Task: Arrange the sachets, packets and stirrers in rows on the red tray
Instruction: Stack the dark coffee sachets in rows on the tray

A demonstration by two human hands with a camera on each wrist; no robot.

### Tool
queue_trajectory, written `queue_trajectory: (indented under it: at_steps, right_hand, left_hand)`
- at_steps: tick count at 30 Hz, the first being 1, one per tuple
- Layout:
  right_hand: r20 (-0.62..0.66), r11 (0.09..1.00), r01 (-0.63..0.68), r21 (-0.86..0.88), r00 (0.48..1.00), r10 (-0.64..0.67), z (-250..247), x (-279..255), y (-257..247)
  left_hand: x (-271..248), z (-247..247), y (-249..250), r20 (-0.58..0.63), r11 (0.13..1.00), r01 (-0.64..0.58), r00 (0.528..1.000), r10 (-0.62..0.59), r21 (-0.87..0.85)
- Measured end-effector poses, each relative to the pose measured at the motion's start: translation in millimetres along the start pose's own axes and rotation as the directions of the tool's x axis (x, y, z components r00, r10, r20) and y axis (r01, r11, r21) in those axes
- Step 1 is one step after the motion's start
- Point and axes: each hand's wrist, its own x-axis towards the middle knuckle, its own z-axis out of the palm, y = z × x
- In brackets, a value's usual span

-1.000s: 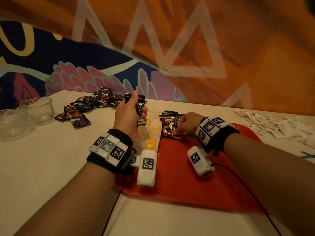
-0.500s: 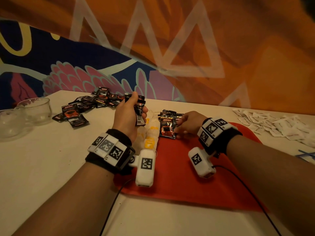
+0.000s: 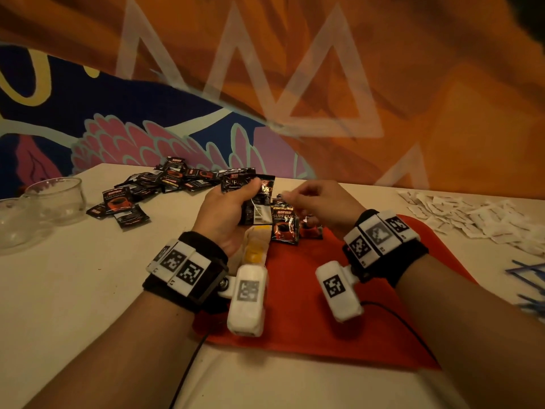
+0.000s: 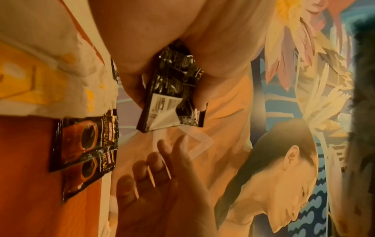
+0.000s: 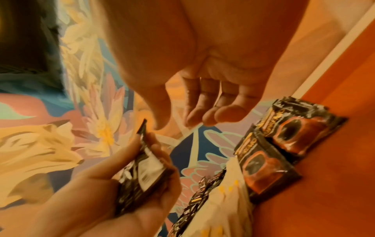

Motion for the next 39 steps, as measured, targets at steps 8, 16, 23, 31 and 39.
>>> queue_trajectory:
  at_steps: [8, 16, 23, 31, 39]
  right_hand:
    - [0.073, 0.991, 0.132, 0.015, 0.988, -0.132, 17.3, -10.4, -10.5]
    - [0.078, 0.972, 0.063, 0.227, 0.994, -0.082, 13.7, -15.2, -14.9]
    - [0.077, 0.978, 0.179, 0.104, 0.979, -0.187, 13.8, -26.8, -13.4]
    - [-0.192, 0.827, 0.364, -0.429, 0.857, -0.478, 4.9, -27.0, -23.0]
    - [0.018, 0.684, 0.487, -0.543, 0.821, -0.571, 16.7, -26.4, -18.9]
  left_hand:
    - [-2.3, 4.1, -4.7, -0.001, 0.998, -0.063, 0.998, 0.063, 0.013]
    - [-3.0, 4.1, -4.4, -0.022, 0.994, -0.106, 0.994, 0.106, 0.004]
    - [-4.6, 5.9, -4.2, -0.06, 0.98, -0.192, 0.979, 0.195, 0.046]
    - [-5.0, 9.2, -4.8, -0.11, 0.938, -0.262, 0.95, 0.292, 0.227]
    - [-8.4, 12.9, -2.0, -0.141, 0.981, -0.189, 0.971, 0.192, 0.038]
